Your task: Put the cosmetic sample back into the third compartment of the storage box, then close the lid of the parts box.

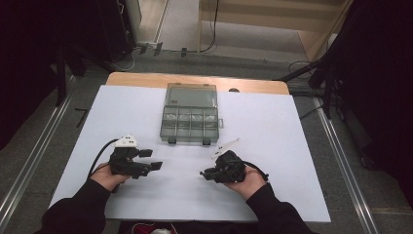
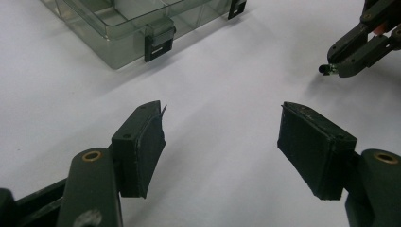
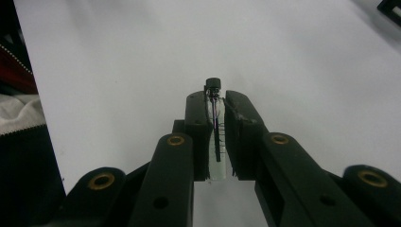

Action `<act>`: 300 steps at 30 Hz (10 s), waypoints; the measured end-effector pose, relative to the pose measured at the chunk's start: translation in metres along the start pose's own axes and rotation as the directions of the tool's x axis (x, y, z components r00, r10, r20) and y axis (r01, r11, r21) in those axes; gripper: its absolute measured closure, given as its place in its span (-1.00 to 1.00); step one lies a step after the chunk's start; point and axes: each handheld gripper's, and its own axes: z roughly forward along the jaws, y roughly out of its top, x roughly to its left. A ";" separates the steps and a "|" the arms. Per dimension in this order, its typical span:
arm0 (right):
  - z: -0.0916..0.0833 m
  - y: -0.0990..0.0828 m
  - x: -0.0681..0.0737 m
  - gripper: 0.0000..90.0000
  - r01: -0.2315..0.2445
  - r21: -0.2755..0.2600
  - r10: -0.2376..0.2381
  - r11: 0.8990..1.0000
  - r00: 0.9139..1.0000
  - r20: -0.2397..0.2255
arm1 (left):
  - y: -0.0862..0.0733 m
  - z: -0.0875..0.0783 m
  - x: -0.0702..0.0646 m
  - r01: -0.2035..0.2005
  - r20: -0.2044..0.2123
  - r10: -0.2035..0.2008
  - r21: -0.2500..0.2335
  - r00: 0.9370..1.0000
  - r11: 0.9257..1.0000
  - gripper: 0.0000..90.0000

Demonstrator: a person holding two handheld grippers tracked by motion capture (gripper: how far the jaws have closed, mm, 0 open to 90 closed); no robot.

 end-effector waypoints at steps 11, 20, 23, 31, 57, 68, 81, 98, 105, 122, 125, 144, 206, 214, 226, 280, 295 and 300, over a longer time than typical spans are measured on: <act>-0.007 0.007 -0.006 0.81 -0.018 -0.044 0.017 0.999 1.000 -0.009 | 0.000 0.000 0.000 -0.002 0.001 0.002 -0.002 1.000 1.000 -0.30; -0.012 0.013 -0.012 0.81 -0.034 -0.069 0.032 0.997 0.999 -0.018 | 0.000 0.000 0.000 -0.001 0.002 0.001 -0.005 1.000 1.000 -0.30; -0.012 0.015 -0.014 0.81 -0.040 -0.074 0.039 0.996 0.999 -0.015 | 0.000 0.000 0.000 -0.001 0.003 0.001 -0.005 1.000 1.000 -0.30; -0.014 0.022 -0.017 0.81 -0.039 -0.083 0.038 0.996 0.999 -0.014 | 0.000 0.000 0.000 -0.001 0.003 0.001 -0.005 1.000 1.000 -0.30; -0.020 0.050 -0.029 0.81 -0.050 -0.121 0.049 0.991 0.999 -0.011 | -0.001 -0.001 0.002 0.003 0.004 -0.003 -0.004 1.000 1.000 -0.30; -0.024 0.066 -0.037 0.81 -0.052 -0.140 0.052 0.989 0.999 -0.002 | -0.006 -0.005 0.002 0.011 -0.009 -0.011 -0.009 1.000 1.000 -0.30; -0.025 0.082 -0.050 0.81 -0.062 -0.152 0.065 0.986 0.998 0.017 | -0.010 -0.009 0.001 0.006 -0.021 -0.006 -0.024 1.000 1.000 -0.30; -0.024 0.100 -0.072 0.81 -0.089 -0.159 0.096 0.983 0.995 0.037 | -0.011 -0.009 0.001 0.004 -0.017 -0.004 -0.020 1.000 1.000 -0.30; -0.024 0.108 -0.080 0.81 -0.097 -0.169 0.106 0.981 0.993 0.046 | -0.012 -0.009 0.002 0.007 -0.023 -0.008 -0.021 1.000 1.000 -0.30; -0.007 0.122 -0.105 0.81 -0.158 -0.178 0.173 0.971 0.982 0.075 | -0.011 -0.008 0.002 0.000 -0.017 -0.001 -0.018 1.000 1.000 -0.30; -0.001 0.126 -0.109 0.81 -0.167 -0.164 0.183 0.972 0.979 0.090 | -0.010 -0.008 0.000 -0.005 -0.016 0.004 -0.020 1.000 1.000 -0.30; 0.020 0.148 -0.126 0.81 -0.207 -0.104 0.223 0.973 0.959 0.175 | -0.010 -0.009 -0.003 -0.014 -0.003 0.014 -0.025 1.000 1.000 -0.30; -0.026 0.103 -0.113 -0.15 -0.152 -0.283 0.161 0.947 0.987 0.010 | 0.005 -0.005 0.013 -0.016 -0.014 0.016 -0.025 1.000 1.000 -0.37; -0.026 0.095 -0.113 -0.15 -0.151 -0.267 0.164 0.952 0.986 0.027 | 0.010 -0.002 0.018 0.007 -0.010 -0.007 -0.027 1.000 1.000 -0.37; -0.031 0.080 -0.115 -0.17 -0.171 -0.279 0.188 0.945 0.982 0.036 | 0.020 0.004 0.021 0.011 -0.001 -0.011 -0.026 1.000 1.000 -0.38; -0.020 0.068 -0.128 -0.33 -0.210 -0.259 0.224 0.943 0.974 0.026 | 0.070 0.029 0.059 0.084 -0.038 -0.084 -0.025 0.996 0.996 -0.37; -0.020 0.077 -0.143 -0.30 -0.232 -0.287 0.259 0.929 0.964 0.059 | 0.098 0.045 0.074 0.081 -0.063 -0.082 -0.019 0.995 0.997 -0.37; -0.020 0.082 -0.148 -0.31 -0.244 -0.292 0.272 0.925 0.960 0.060 | 0.109 0.047 0.080 0.105 -0.061 -0.107 -0.033 0.992 0.994 -0.37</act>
